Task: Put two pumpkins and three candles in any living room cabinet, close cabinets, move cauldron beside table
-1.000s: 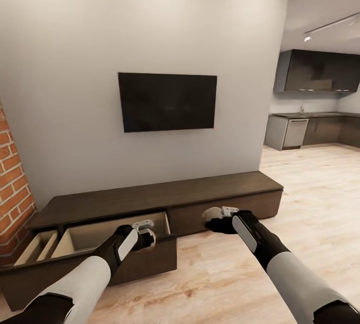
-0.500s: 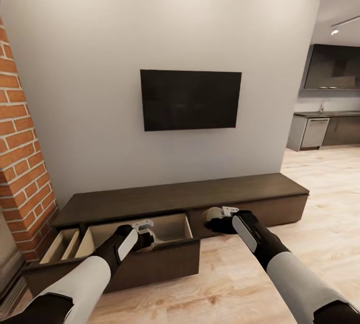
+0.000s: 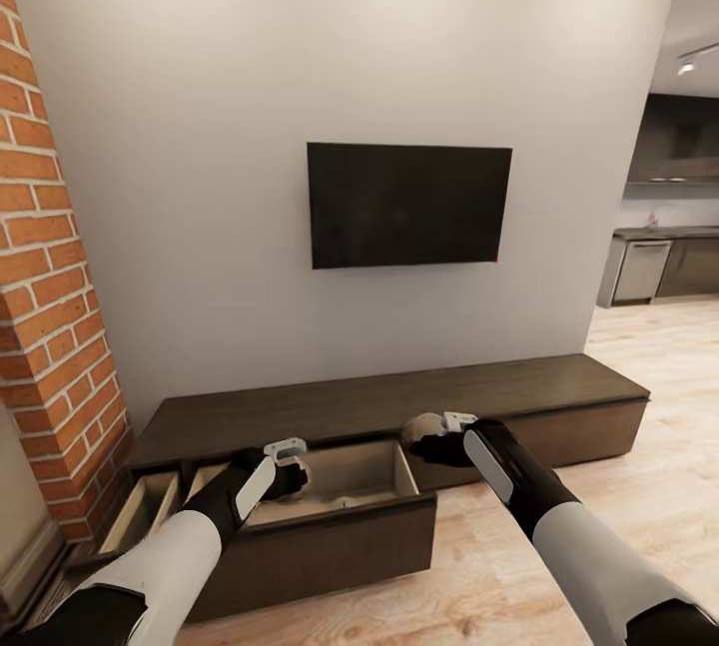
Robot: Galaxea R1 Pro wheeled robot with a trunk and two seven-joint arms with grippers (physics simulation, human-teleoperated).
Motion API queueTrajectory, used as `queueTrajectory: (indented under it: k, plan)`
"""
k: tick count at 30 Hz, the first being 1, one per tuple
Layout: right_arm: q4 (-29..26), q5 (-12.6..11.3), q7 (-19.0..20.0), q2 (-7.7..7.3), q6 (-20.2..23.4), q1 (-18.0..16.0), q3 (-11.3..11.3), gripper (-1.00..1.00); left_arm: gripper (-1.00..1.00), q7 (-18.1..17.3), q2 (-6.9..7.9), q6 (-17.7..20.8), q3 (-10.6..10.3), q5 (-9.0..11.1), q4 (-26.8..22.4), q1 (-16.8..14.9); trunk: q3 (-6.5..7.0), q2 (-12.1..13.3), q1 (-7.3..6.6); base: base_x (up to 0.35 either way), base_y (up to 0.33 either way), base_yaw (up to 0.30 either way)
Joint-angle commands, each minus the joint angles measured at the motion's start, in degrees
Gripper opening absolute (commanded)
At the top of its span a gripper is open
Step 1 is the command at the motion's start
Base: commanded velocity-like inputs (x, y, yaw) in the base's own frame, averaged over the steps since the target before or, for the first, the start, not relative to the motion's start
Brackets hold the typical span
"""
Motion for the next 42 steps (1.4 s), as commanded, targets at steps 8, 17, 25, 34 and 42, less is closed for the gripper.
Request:
queueTrajectory:
  k: [8, 17, 25, 34, 42]
  plan:
    - [-0.1, -0.56, -0.44, -0.06, 0.15, -0.06, 0.28, -1.0, -1.0, 0.41, 0.05, 0.15, -0.44, 0.58, -0.12, -0.04, 0.15, -0.04, 0.02, 0.168, 0.311, 0.0]
    - [-0.1, -0.56, -0.45, -0.06, 0.15, -0.06, 0.28, -1.0, -1.0, 0.41, 0.05, 0.11, -0.49, 0.58, -0.12, -0.03, 0.16, -0.04, 0.02, 0.275, 0.101, 0.125]
    - [-0.1, -0.56, -0.43, -0.06, 0.15, -0.06, 0.28, -1.0, -1.0, 0.41, 0.05, 0.11, -0.51, 0.58, -0.12, -0.04, 0.16, -0.04, 0.02, 0.288, -0.152, 0.263]
    - [-0.1, -0.61, -0.51, -0.06, 0.02, -0.06, 0.28, -1.0, -1.0, 0.41, 0.05, 0.05, -0.49, 0.58, -0.12, -0.04, 0.16, -0.04, 0.02, 0.138, -0.073, 0.038]
    - [-0.1, -0.64, -0.75, -0.06, -0.02, -0.06, 0.28, -1.0, -1.0, 0.19, 0.05, 0.01, -0.48, 0.58, -0.12, -0.03, 0.16, -0.04, 0.02, 0.061, 0.146, 0.0]
